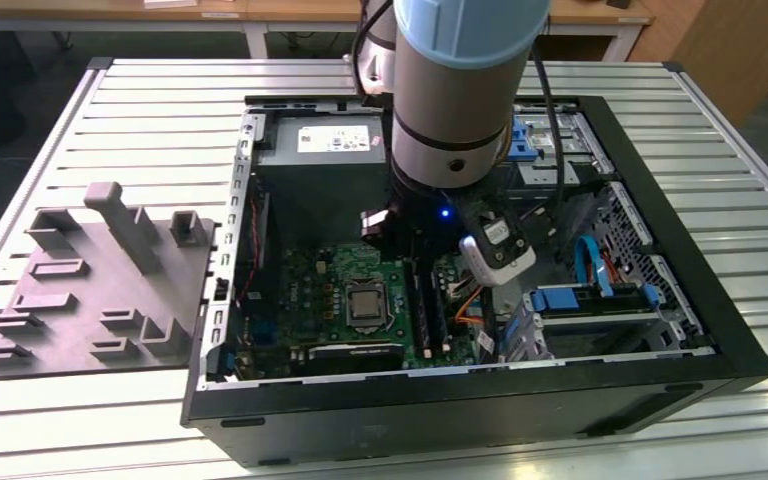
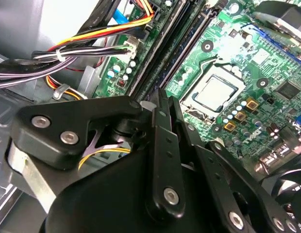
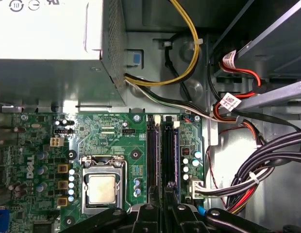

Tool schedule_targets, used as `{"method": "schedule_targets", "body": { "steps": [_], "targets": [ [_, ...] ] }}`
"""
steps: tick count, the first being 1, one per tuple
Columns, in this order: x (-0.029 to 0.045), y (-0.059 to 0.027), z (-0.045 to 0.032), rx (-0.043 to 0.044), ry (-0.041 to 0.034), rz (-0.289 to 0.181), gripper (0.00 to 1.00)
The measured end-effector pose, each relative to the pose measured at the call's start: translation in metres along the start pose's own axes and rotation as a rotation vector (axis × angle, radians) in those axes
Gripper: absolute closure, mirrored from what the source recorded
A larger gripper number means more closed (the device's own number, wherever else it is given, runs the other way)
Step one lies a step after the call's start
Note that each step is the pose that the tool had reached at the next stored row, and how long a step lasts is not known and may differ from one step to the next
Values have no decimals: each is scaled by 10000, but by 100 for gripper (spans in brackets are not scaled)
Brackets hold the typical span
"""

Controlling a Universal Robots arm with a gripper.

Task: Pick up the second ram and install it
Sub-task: 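Insert the second ram into the second slot, then press down the second ram until it locks into place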

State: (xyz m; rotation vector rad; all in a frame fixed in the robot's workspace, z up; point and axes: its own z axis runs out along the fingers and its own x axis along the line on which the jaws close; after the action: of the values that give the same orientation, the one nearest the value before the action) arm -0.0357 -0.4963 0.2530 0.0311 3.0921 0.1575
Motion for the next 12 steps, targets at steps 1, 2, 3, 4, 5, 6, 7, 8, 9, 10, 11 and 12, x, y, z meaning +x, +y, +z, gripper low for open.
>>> {"method": "schedule_targets", "body": {
  "steps": [1,2,3,4,5,6,7,8,9,10,11,12],
  "targets": [
    [0,0,0,2,0,0,83],
    [0,0,0,4,0,0,89],
    [0,0,0,6,0,0,90],
    [0,0,0,7,0,0,90],
    [0,0,0,10,0,0,90],
    [0,0,0,11,0,0,90],
    [0,0,0,13,0,0,90],
    [0,0,-1,33,0,-1,90],
    [0,0,-1,53,-1,-2,90],
    [0,0,-1,55,-1,-2,90],
    [0,0,-1,57,-1,-2,90],
    [0,0,-1,58,-1,-2,90]
  ]
}}
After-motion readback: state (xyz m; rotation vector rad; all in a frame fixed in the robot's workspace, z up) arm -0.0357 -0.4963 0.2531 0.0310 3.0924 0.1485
